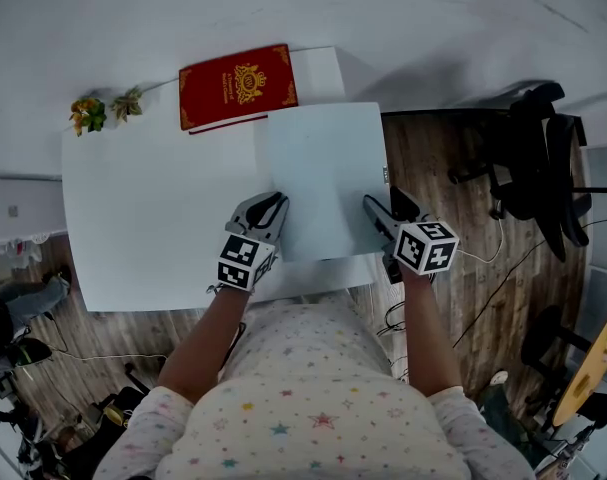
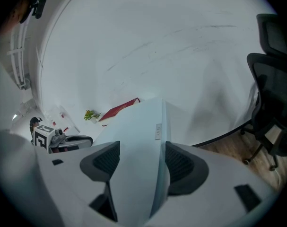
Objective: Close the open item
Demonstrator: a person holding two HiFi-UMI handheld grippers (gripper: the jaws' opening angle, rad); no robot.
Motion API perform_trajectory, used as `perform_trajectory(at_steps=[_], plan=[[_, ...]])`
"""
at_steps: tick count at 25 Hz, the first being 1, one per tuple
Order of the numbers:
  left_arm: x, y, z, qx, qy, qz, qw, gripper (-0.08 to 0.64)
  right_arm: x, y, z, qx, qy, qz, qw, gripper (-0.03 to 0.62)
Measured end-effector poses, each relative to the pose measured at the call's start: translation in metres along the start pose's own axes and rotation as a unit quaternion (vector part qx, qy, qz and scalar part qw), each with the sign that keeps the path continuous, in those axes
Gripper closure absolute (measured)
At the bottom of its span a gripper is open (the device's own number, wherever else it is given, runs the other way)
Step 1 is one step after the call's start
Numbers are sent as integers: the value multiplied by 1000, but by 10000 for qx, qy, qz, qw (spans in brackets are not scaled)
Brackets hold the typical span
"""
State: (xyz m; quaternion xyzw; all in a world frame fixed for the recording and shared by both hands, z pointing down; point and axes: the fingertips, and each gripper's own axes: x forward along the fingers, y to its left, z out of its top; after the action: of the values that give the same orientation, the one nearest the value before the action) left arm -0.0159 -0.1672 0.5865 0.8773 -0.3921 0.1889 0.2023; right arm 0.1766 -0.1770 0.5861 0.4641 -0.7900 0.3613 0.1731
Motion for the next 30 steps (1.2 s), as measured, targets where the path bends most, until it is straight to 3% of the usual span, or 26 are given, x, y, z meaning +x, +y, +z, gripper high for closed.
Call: perform_trajectory(at_steps=[16, 19, 30], plan=[[6, -5, -2, 188, 333, 80, 9992, 518, 1, 1, -2, -255, 92, -147, 9995, 293], [7, -5, -2, 274, 403, 82, 9988, 518, 1, -3, -1, -319, 168, -160, 9992, 318], [8, -4, -4, 369, 466, 78, 9982, 519, 26, -30, 25, -499, -96, -739, 9960, 362]])
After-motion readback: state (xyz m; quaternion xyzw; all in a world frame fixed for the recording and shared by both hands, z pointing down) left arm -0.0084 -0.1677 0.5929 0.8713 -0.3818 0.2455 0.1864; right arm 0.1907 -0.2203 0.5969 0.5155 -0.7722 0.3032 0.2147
